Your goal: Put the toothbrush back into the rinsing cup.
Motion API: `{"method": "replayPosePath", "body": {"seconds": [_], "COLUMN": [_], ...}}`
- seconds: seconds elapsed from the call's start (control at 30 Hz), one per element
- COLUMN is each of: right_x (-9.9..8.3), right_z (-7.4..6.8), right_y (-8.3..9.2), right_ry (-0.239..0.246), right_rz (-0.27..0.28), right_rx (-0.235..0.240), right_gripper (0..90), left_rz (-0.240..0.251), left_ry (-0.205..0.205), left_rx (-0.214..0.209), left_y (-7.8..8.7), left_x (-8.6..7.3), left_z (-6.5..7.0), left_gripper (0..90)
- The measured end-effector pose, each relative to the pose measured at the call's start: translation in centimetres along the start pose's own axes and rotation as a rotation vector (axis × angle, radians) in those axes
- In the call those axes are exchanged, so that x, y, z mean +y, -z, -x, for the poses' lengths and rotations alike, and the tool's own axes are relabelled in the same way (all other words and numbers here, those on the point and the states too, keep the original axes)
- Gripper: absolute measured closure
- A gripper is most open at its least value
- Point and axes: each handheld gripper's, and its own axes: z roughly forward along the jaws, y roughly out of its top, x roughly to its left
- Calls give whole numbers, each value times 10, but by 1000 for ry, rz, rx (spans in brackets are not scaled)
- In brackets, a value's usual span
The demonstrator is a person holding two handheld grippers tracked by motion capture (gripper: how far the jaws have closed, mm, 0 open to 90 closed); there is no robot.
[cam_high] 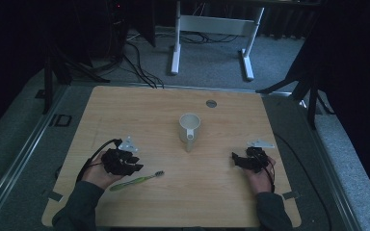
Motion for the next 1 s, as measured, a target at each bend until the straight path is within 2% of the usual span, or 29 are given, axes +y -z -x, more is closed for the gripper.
{"method": "replayPosePath", "body": {"seconds": [0.27,1.0], "right_x": [0,0], "right_z": [0,0], "right_y": [0,0], "right_ry": [0,0], "right_rz": [0,0], "right_rx": [0,0], "right_gripper": [245,245], "left_rz": [-31,-100], "left_ry": [-14,-42], "left_rx": [-16,-37], "left_y": [-7,-10], "left_x": [1,-3], "left_z": [2,6], "left_gripper": [668,698]}}
